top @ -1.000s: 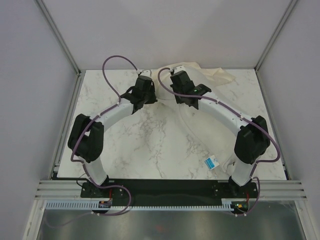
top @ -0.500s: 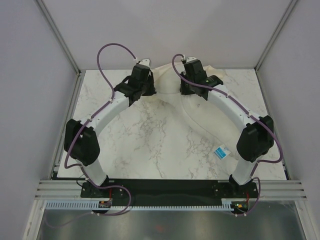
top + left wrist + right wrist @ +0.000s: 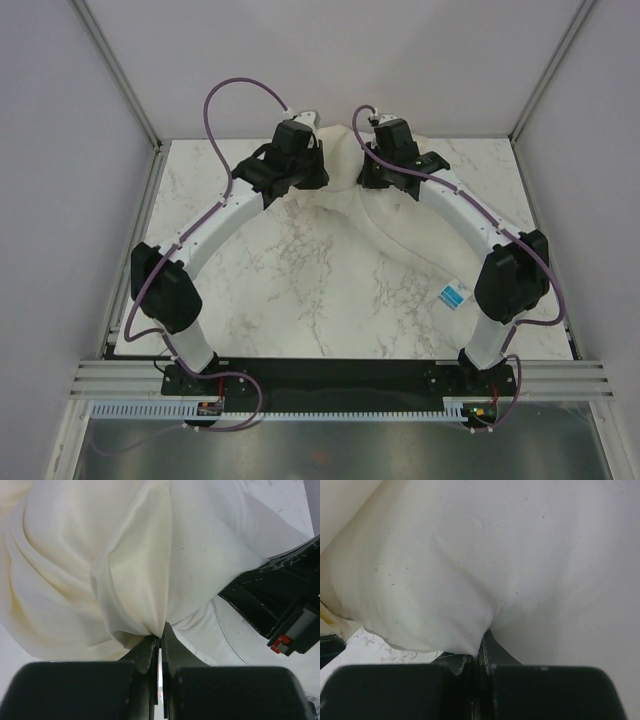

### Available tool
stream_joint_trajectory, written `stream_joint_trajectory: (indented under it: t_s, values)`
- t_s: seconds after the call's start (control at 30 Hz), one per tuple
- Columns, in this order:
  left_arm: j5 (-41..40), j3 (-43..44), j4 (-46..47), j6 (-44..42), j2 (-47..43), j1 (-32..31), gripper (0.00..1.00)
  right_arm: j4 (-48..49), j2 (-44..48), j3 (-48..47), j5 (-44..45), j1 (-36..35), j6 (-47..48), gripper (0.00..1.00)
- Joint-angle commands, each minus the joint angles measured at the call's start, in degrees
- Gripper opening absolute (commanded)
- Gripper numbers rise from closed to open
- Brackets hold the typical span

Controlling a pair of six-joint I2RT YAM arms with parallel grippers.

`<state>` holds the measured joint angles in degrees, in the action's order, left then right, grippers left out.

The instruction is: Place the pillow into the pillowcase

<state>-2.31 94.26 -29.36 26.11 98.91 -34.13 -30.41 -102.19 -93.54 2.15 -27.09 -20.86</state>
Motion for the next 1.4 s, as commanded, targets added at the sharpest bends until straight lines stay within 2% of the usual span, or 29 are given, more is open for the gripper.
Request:
stream_joint_trajectory:
  t_s: [0.0, 0.23, 0.37, 0.47, 0.6, 0.7, 0.77, 0.87, 0.97, 1.03, 1.13, 1.17, 1.27, 1.37]
  values:
    - [6.0, 8.38, -2.18, -0.36, -4.08, -1.64, 0.03, 8.38, 3.66, -6.11, -5.13, 1.16, -2.78, 0.0]
    - [11.08, 23.5, -6.14, -1.06, -1.53, -1.64, 0.04, 1.33, 5.33, -19.65, -15.06, 1.16, -2.51, 0.0]
    - [16.71, 31.49, -6.76, 1.31, 2.33, -2.16, 0.04, 2.02, 5.6, -19.49, -19.99, 1.16, -4.71, 0.0]
    - [17.42, 32.48, -7.02, 1.4, 4.53, -3.39, 0.04, 2.64, 5.51, -19.4, -22.27, 1.16, -6.82, 0.0]
    - [13.93, 31.43, -8.95, -0.35, 4.62, -3.31, 0.04, 1.94, 7.88, -20.28, -23.42, 1.25, -8.93, 0.0]
    - [10.76, 29.41, -10.79, -2.11, 3.13, -3.22, 0.04, -2.8, 8.68, -23.26, -23.16, 1.25, -8.5, 0.0]
    - [9.87, 24.69, -10.98, -2.64, 0.77, -3.22, 0.04, -6.3, 8.85, -23.89, -24.73, 1.25, -6.92, 0.0]
    - [8.99, 15.72, -10.8, -2.9, -2.48, -3.22, 0.04, -9.56, 10.25, -20.3, -25.27, 1.08, -3.05, 0.0]
    - [6.18, 5.61, -8.26, -3.78, -4.51, -3.22, 0.05, -7.22, 13.5, -7.68, -21.51, 0.73, -1.2, 0.0]
    - [6.08, 0.43, -5.72, -5.27, -4.78, -3.31, 0.08, -4.93, 14.3, -3.16, -21.14, 0.81, -1.2, 0.0]
    - [6.44, -1.44, -5.62, -7.38, -4.87, -3.4, 0.19, -3.6, 13.95, 1.59, -21.93, 0.9, -1.46, 0.0]
    - [6.7, -1.71, -5.7, -8.0, -5.48, -3.75, 0.31, -3.51, 14.04, 2.56, -21.58, 0.81, -1.11, 0.0]
    - [6.53, -2.94, -5.7, -10.28, -6.71, -4.63, 0.51, -3.42, 14.56, 5.46, -20.88, 0.81, -0.41, 0.0]
    - [5.83, -4.52, -5.36, -10.11, -8.12, -5.16, 0.57, -2.81, 15.35, 7.75, -20.09, 0.72, 1.08, 0.0]
